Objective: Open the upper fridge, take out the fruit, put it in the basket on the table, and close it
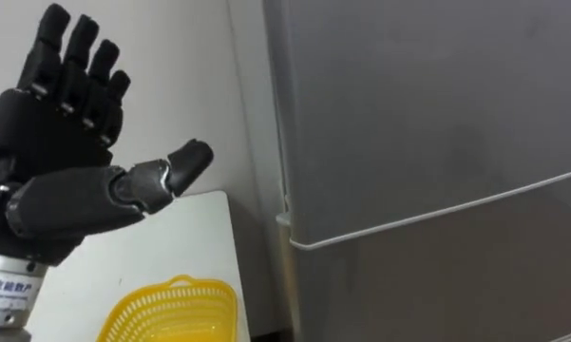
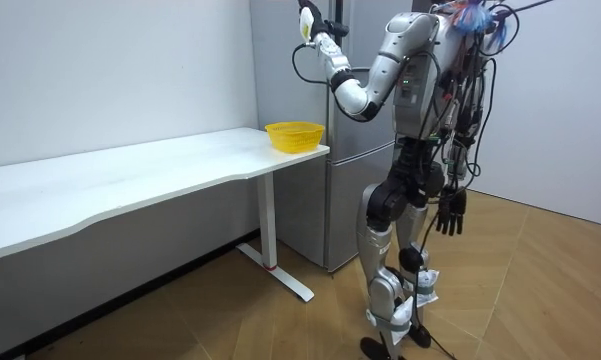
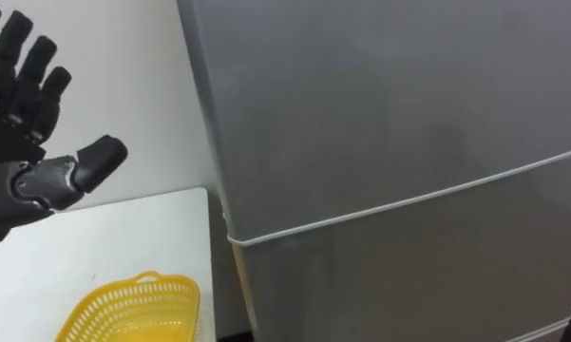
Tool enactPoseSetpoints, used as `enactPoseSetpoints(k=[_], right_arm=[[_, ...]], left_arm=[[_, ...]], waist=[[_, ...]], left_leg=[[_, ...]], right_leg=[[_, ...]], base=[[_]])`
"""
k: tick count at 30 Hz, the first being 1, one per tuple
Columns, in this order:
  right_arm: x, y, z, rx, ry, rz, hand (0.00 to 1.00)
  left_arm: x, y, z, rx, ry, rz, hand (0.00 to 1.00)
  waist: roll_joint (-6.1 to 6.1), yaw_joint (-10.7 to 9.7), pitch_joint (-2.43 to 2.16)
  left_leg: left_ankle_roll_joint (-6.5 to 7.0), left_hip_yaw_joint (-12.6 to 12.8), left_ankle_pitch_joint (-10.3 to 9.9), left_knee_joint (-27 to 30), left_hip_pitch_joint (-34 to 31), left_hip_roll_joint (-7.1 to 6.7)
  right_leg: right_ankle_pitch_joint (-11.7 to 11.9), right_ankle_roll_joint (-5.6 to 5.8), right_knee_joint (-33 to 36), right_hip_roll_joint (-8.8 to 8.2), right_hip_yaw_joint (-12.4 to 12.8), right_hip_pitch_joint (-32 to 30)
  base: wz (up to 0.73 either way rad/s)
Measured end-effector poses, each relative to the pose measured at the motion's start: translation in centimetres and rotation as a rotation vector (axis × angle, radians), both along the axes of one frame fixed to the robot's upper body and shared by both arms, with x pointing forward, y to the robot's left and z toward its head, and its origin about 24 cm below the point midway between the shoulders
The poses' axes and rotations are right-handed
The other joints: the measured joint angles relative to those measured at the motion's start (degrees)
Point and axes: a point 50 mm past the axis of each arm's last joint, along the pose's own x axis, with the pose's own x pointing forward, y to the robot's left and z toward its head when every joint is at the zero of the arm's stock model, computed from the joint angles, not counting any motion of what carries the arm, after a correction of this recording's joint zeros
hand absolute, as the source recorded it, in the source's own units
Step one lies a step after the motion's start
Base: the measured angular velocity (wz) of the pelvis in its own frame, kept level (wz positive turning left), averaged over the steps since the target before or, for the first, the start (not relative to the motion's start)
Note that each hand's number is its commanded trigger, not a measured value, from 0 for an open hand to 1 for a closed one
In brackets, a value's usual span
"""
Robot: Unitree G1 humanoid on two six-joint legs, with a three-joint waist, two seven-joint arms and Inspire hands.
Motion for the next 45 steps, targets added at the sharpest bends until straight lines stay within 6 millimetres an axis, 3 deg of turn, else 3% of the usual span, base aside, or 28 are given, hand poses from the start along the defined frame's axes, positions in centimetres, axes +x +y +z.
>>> enactPoseSetpoints(k=[6,14,31,41,45], right_arm=[[0.5,0.0,0.0,-0.003,-0.015,0.007,0.00],[1.4,0.0,0.0,-0.001,-0.034,0.015,0.00],[2.4,0.0,0.0,-0.001,-0.051,0.017,0.00],[3.0,-0.5,0.2,-0.002,-0.051,0.016,0.00],[2.4,-0.7,0.2,-0.009,-0.019,0.006,0.00]], left_arm=[[0.1,-1.4,-0.4,0.031,0.012,-0.102,0.00],[0.3,-2.9,-1.0,0.066,0.044,-0.188,0.00],[0.3,-3.6,-1.4,0.114,0.054,-0.257,0.00],[0.5,-5.1,-2.5,0.157,0.099,-0.373,0.00],[0.5,-5.3,-2.7,0.166,0.110,-0.396,0.00]], waist=[[-0.88,0.0,-0.07],[-0.96,-0.2,-0.07],[1.01,-0.5,0.01],[1.36,-1.7,0.05],[1.31,-1.7,0.07]], left_leg=[[0.00,0.1,0.0,0.0,0.1,0.00],[0.00,0.2,0.0,0.0,0.1,0.00],[0.00,0.3,0.0,0.0,0.0,0.02],[0.00,0.3,0.0,0.3,0.1,0.01],[0.00,0.4,0.0,0.2,0.6,0.01]], right_leg=[[0.0,0.02,0.0,-0.03,0.0,0.3],[0.1,0.04,-0.1,-0.05,-0.3,1.1],[0.1,0.04,-0.1,-0.08,-0.6,1.2],[0.1,0.04,-0.2,-0.12,-0.6,1.0],[0.1,0.04,-0.2,-0.07,-0.3,1.1]], base=[[0.00],[0.01],[0.00],[0.00],[-0.01]])
